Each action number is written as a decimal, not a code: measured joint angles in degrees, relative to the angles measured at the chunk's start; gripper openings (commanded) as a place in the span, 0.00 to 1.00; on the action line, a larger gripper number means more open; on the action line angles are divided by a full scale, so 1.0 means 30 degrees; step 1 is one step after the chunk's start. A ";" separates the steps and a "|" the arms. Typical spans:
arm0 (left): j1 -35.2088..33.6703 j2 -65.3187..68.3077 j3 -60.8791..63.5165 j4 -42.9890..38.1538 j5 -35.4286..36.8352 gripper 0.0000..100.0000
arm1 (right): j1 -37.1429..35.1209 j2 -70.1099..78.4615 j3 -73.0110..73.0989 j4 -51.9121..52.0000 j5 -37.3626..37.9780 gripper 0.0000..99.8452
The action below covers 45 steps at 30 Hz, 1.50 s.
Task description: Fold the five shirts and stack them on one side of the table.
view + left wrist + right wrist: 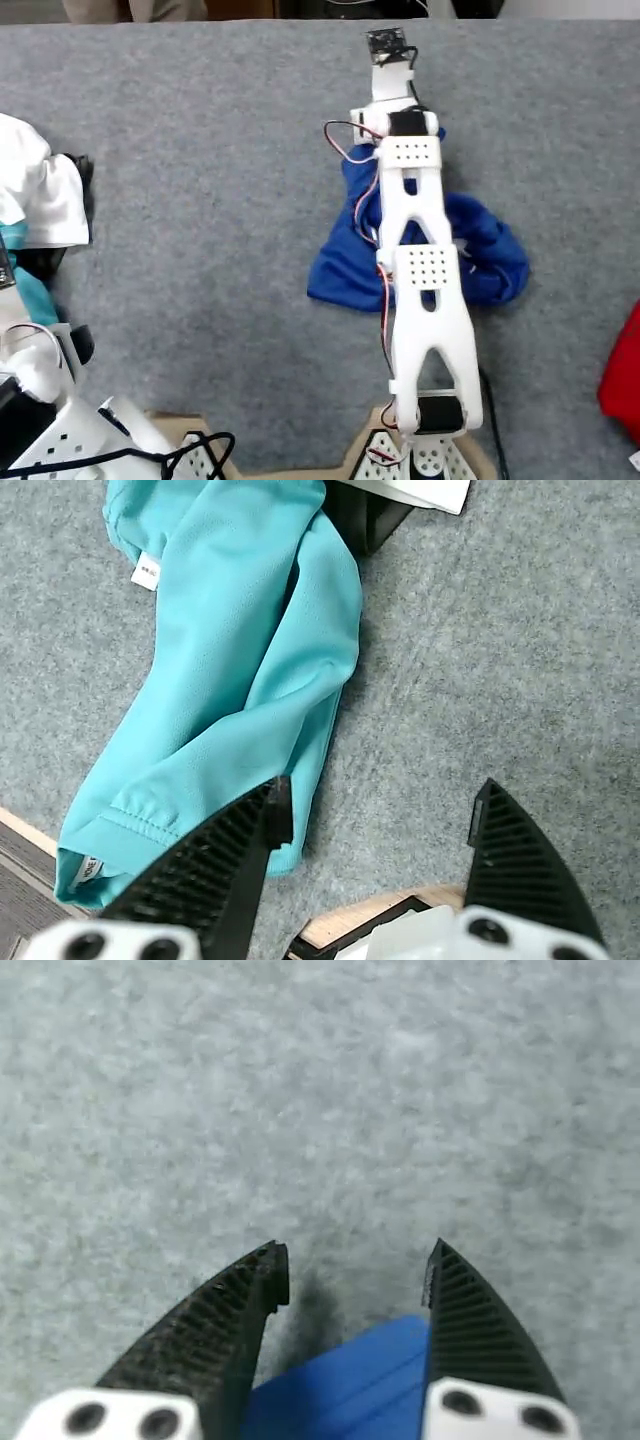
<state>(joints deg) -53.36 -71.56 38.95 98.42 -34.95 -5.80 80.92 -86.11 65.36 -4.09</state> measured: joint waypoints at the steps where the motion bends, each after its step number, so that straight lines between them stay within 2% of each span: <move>1: 0.0000 0.0000 0.0000 0.0000 0.0000 0.29 | 0.0000 -0.0029 0.0000 0.0117 0.0000 0.24; 5: 0.0000 0.0000 0.0000 0.0000 0.0117 0.29 | 0.0029 0.0000 0.0000 0.0498 0.0000 0.24; 10: 0.0000 0.1172 -0.0615 0.0000 0.1582 0.29 | 0.0029 0.0000 0.0000 0.0498 0.0000 0.23; 17: 0.0147 0.8147 -0.5685 0.0469 0.5158 0.29 | 0.0029 0.0000 0.0000 0.1758 0.0000 0.23; 24: 0.3956 1.4212 -1.0725 0.0586 0.8059 0.29 | 0.0029 -0.0029 0.0264 0.1963 0.0000 0.23; 31: 0.8615 1.7026 -1.2630 0.0586 0.9670 0.29 | 0.0498 -0.0059 0.1143 0.1260 0.0234 0.08; 40: 1.0784 1.9136 -1.4066 0.0586 0.9934 0.29 | 0.0586 0.0234 0.1114 0.0908 0.1055 0.00; 45: 1.2249 1.9458 -1.4242 0.0586 0.9993 0.29 | 0.0586 0.0029 0.1143 0.0908 0.0674 0.01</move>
<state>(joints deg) -16.62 -13.19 -3.78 100.18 -4.97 -4.04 81.01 -82.68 68.09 -2.07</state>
